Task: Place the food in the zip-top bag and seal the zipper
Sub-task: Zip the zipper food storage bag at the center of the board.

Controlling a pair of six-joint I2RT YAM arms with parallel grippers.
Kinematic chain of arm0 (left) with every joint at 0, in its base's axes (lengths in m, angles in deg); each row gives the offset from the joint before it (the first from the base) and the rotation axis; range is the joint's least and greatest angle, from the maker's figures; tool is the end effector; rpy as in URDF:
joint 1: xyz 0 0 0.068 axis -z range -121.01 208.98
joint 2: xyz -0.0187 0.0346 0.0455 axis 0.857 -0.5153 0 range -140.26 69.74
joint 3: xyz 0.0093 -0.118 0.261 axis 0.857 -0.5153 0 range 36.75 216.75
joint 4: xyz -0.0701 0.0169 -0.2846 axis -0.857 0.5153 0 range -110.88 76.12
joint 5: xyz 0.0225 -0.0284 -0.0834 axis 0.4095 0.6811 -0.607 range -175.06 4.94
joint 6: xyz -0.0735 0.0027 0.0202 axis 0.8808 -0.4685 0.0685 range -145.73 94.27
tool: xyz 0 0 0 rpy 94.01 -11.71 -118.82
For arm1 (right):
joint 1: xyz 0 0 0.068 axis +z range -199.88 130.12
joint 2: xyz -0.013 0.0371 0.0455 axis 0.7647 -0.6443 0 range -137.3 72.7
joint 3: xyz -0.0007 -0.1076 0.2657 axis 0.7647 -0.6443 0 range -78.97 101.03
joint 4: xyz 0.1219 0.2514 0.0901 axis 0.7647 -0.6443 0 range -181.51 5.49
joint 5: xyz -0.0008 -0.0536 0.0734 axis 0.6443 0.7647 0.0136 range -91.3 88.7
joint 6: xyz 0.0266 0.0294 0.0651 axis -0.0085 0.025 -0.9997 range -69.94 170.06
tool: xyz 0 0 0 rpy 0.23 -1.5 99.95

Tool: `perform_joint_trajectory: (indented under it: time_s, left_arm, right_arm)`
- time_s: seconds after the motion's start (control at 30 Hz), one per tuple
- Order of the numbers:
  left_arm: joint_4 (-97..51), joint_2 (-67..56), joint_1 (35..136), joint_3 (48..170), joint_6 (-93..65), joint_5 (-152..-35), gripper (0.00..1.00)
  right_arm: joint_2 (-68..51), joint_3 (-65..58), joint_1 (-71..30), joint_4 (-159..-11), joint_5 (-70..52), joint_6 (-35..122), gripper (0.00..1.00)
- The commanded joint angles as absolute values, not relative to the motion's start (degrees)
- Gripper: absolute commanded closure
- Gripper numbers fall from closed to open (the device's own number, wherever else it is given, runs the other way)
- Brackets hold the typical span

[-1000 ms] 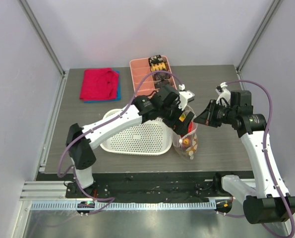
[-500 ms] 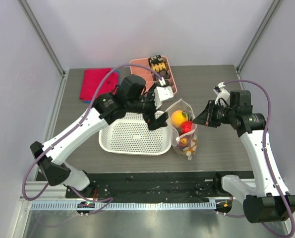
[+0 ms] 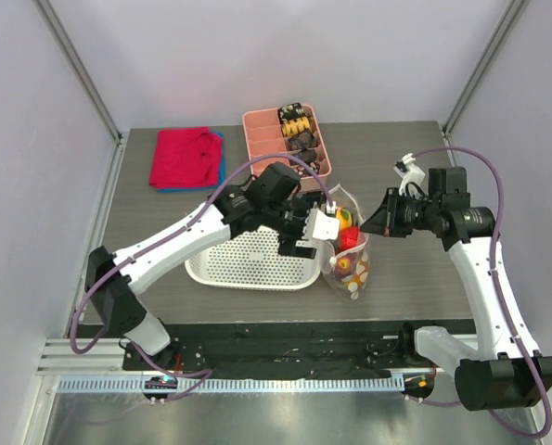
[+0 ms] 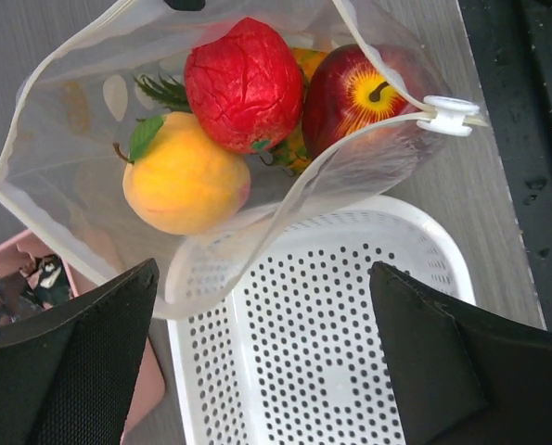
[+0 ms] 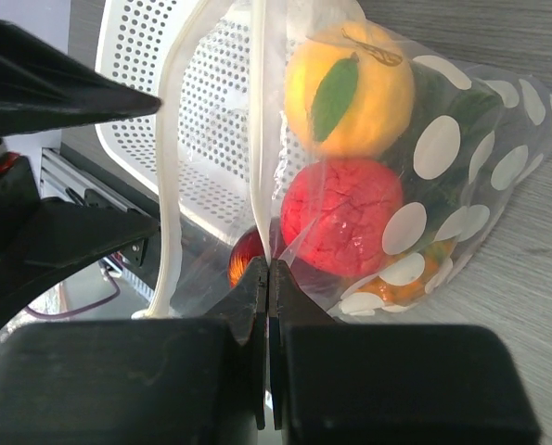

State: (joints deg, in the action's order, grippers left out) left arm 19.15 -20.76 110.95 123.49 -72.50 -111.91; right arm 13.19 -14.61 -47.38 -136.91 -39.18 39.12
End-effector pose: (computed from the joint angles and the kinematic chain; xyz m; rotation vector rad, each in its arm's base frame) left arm 0.2233 -0.3330 0.3422 1.8927 1.3165 -0.5914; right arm 0.2341 0.0499 0.3445 -0.1386 2.3514 0.9021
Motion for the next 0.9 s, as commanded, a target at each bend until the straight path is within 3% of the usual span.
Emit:
perform_joint_trajectory:
  time_s: [0.0, 0.13, 0.23, 0.3, 0.33, 0.43, 0.47, 0.5, 0.53, 0.6, 0.63, 0.73, 0.87]
  left_arm:
    - [14.72, -22.89, 111.9, 123.86, -80.65, -110.47, 0.08]
    - [16.38, -26.49, 111.98, 123.94, -84.97, -108.61, 0.23]
    - [16.83, -25.63, 112.59, 125.43, -80.87, -110.97, 0.57]
    - [17.27, -24.75, 114.52, 126.83, -78.74, -111.25, 0.7]
    - [17.27, -23.78, 115.31, 127.28, -75.77, -111.68, 0.82]
    - [15.87, -23.33, 117.69, 130.08, -65.78, -111.95, 1.0]
    - [14.56, -23.94, 118.39, 130.79, -62.59, -111.78, 1.0]
    - [13.76, -24.56, 118.57, 131.49, -59.86, -111.25, 1.0]
    - [13.4, -25.35, 118.75, 133.41, -57.49, -110.46, 1.0]
    - [13.14, -29.04, 118.66, 135.97, -49.4, -106.35, 1.0]
    - [13.57, -30.7, 118.58, 137.37, -46.68, -104.76, 1.0]
    - [14.81, -35.02, 117.0, 141.69, -38.32, -104.12, 1.0]
    - [12.79, -37.13, 114.97, 142.22, -31.98, -105.62, 1.0]
  right_arm:
    - [13.2, -10.86, -47.51, -137.68, -40.14, 42.59, 0.99]
    - [12.58, -9.71, -47.6, -138.39, -39.36, 44.43, 0.99]
    - [11.71, -8.4, -47.6, -138.13, -38.56, 45.84, 0.99]
    - [10.83, -7.69, -47.6, -136.46, -38.56, 45.84, 0.99]
    - [10.3, -7.34, -47.6, -135.67, -38.65, 45.84, 0.99]
    - [7.41, -5.5, -47.51, -133.3, -39.79, 45.58, 0.99]
    - [5.74, -4.27, -47.51, -132.6, -41.45, 45.49, 0.98]
    - [4.94, -3.57, -47.42, -132.68, -41.9, 45.49, 0.94]
    - [4.24, -2.69, -47.42, -132.68, -42.16, 45.49, 0.78]
    - [2.92, 0.38, -47.68, -134.34, -40.95, 46.45, 0.6]
    - [2.91, 1.61, -48.21, -135.56, -40.33, 48.9, 0.39]
    - [4.05, 4.26, -55.47, -140.57, -41.45, 53.82, 0.1]
    - [6.78, 5.76, -64.55, -152.5, -46.03, 72.32, 0.05]
